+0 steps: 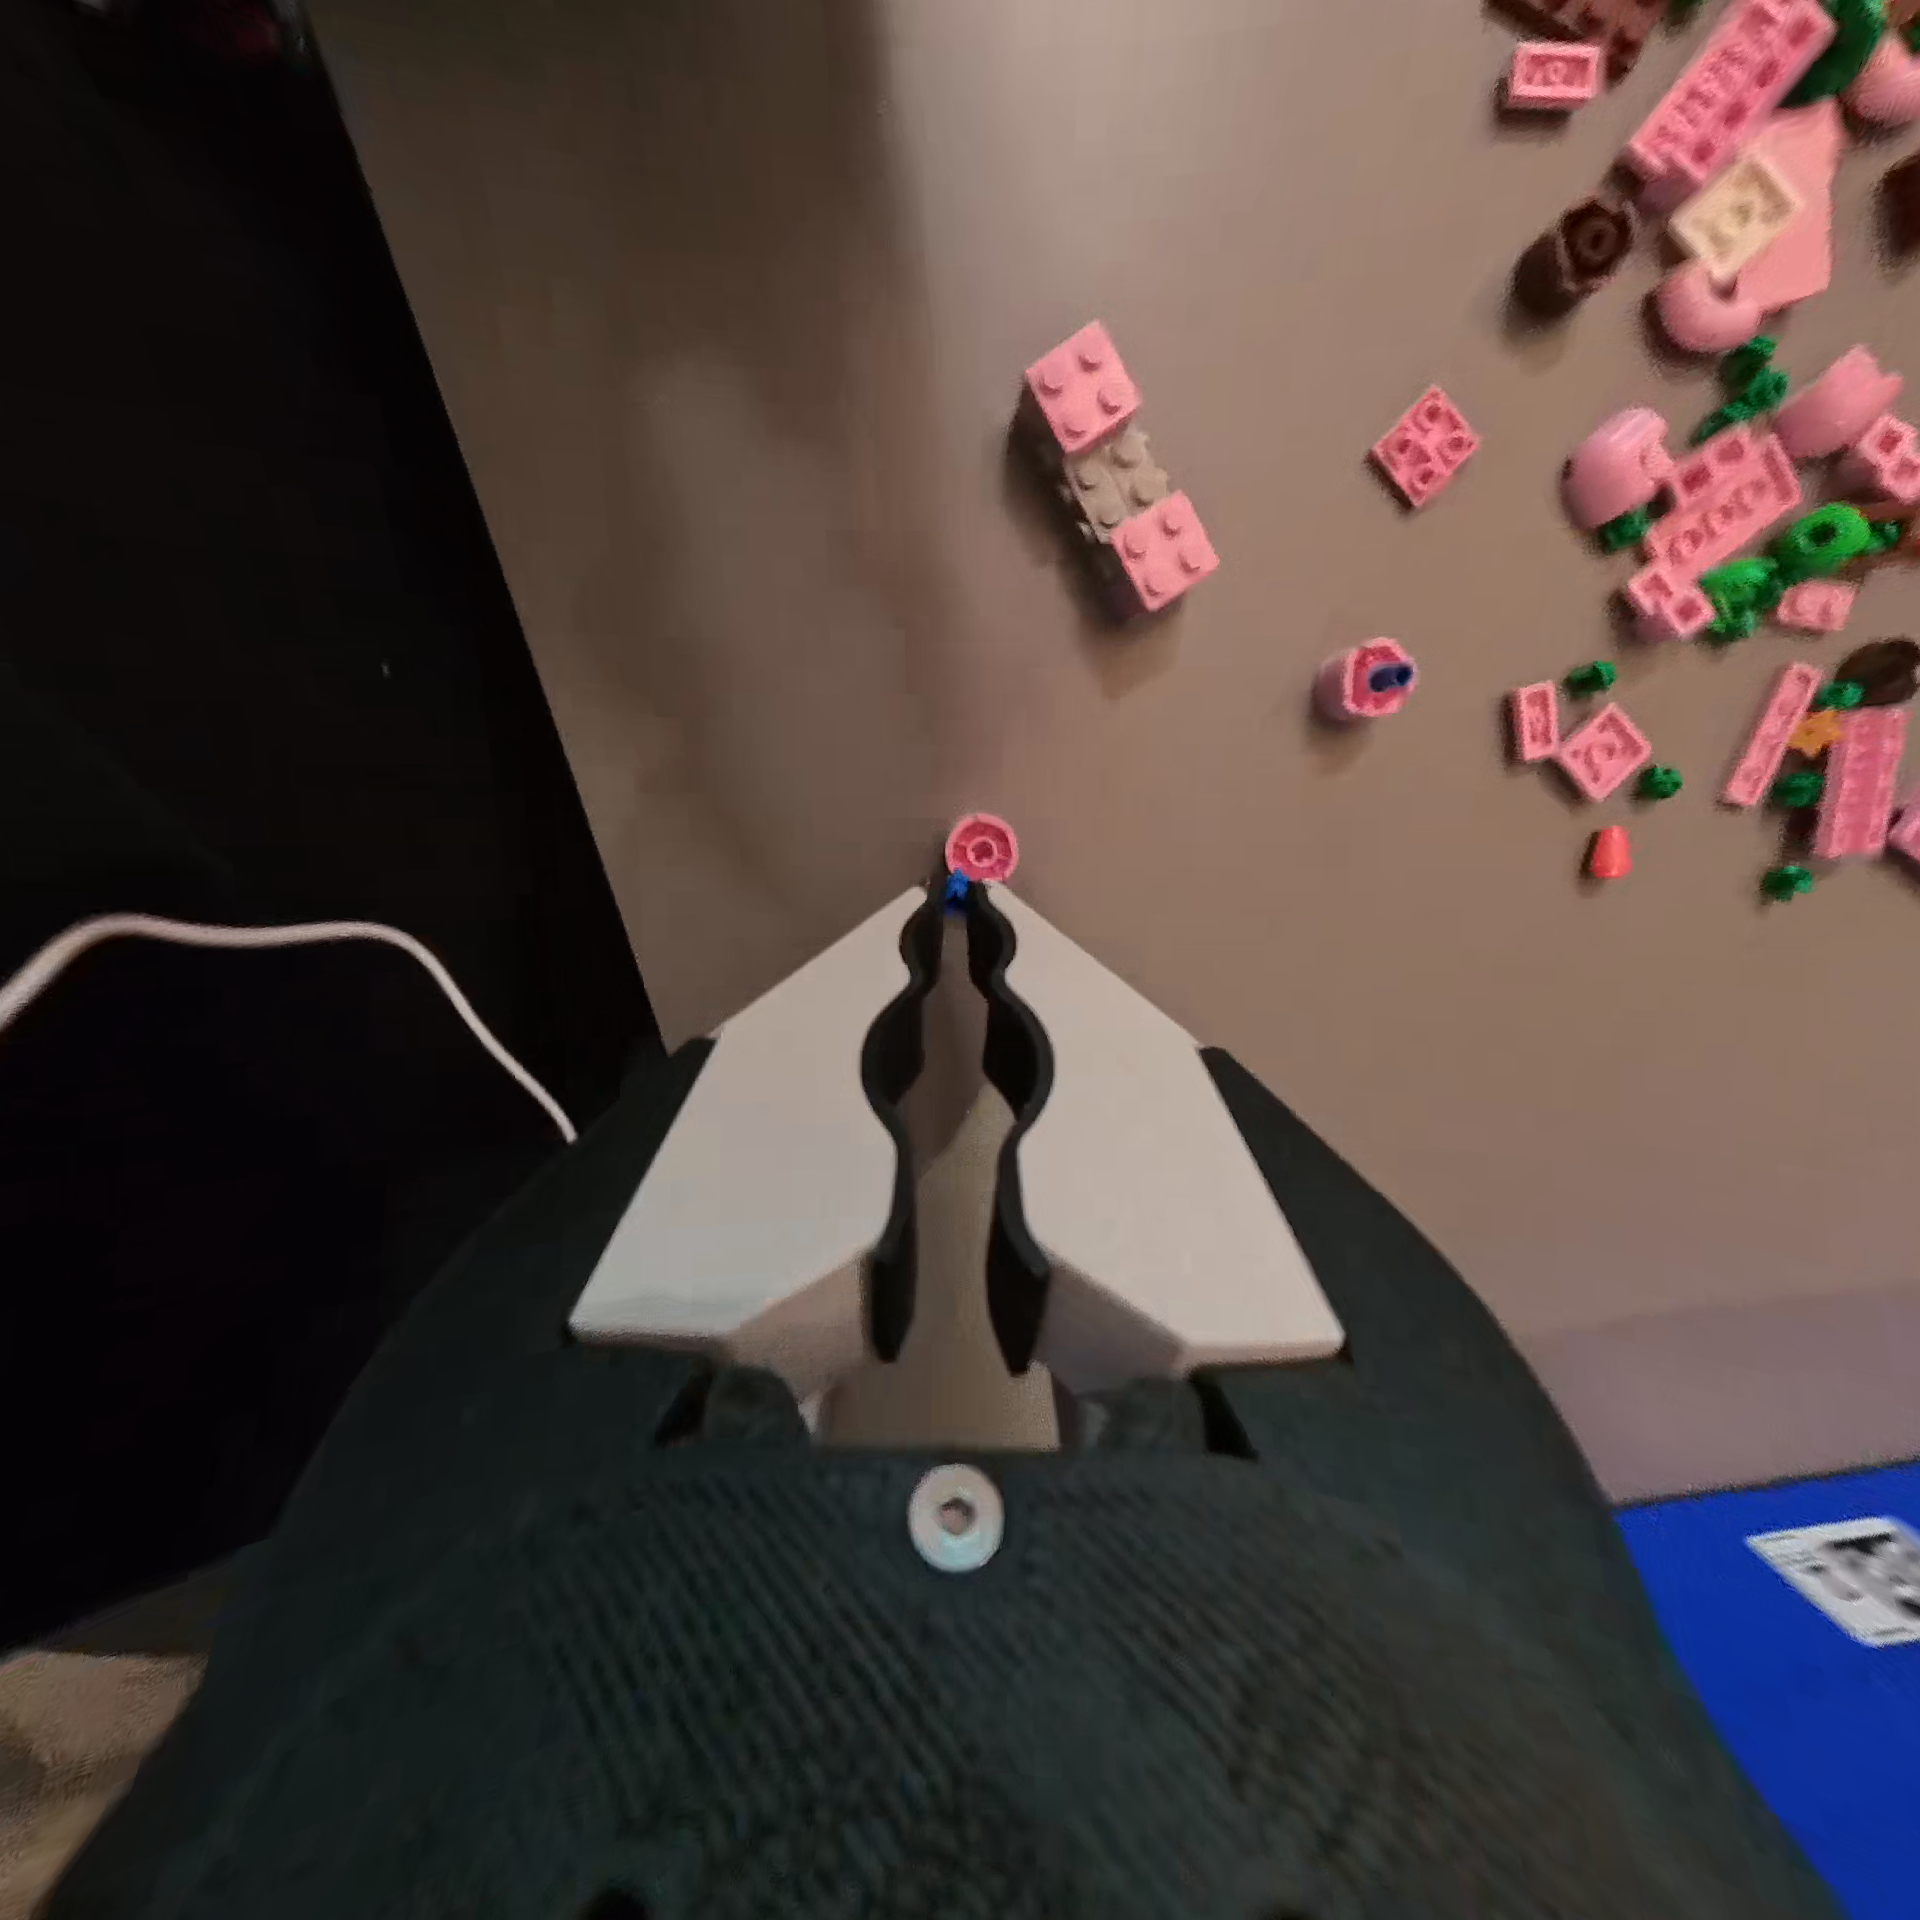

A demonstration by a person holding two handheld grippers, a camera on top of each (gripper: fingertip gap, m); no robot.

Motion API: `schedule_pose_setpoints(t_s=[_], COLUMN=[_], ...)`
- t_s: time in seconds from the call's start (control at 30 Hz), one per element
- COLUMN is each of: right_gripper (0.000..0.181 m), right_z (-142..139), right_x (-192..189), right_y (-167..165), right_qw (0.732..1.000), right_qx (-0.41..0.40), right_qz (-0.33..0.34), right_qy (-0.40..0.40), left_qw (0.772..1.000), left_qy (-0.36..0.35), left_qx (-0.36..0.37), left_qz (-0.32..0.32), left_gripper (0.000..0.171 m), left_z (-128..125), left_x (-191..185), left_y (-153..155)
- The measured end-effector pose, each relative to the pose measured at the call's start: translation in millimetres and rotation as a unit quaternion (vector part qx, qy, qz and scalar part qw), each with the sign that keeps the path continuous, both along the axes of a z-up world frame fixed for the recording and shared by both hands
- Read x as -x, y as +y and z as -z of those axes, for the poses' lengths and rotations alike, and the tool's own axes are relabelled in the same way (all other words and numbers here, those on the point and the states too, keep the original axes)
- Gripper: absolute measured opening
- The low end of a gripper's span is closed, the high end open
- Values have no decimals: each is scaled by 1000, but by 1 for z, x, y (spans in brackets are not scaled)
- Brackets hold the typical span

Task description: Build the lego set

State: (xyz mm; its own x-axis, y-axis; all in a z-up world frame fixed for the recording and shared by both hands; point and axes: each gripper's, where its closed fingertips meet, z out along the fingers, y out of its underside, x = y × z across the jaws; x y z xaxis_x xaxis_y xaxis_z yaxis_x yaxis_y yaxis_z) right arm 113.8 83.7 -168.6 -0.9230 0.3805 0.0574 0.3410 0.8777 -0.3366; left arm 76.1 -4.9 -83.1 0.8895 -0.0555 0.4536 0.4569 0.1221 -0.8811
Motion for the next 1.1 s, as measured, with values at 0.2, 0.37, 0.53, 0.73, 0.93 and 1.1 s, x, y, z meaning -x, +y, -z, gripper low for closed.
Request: schedule_pose_setpoints(t_s=[0.2,0.37,0.53,0.73,0.93,1.1], right_gripper=[3,3,3,3,3,3], right_z=[7,8,9,9,8,12], right_x=[3,4,0,5,4,5], right_y=[1,1,1,3,-3,-1], right_qw=[987,974,948,923,911,908], right_qx=[-68,-99,-110,-136,-132,-137], right_qz=[-140,-201,-298,-359,-391,-396], right_qy=[26,21,21,17,1,-14], left_qw=[1000,1000,999,999,999,999], left_qy=[-12,-18,-19,-23,-25,-30], left_qx=[-16,-19,-18,-18,-16,-19], left_qz=[18,15,19,18,22,25], left_gripper=[33,32,32,32,32,32], left_z=[-2,-2,-1,-1,-1,-1], left_x=[-4,-2,-3,-2,-3,-3], left_y=[-4,-5,-4,-4,-3,-3])
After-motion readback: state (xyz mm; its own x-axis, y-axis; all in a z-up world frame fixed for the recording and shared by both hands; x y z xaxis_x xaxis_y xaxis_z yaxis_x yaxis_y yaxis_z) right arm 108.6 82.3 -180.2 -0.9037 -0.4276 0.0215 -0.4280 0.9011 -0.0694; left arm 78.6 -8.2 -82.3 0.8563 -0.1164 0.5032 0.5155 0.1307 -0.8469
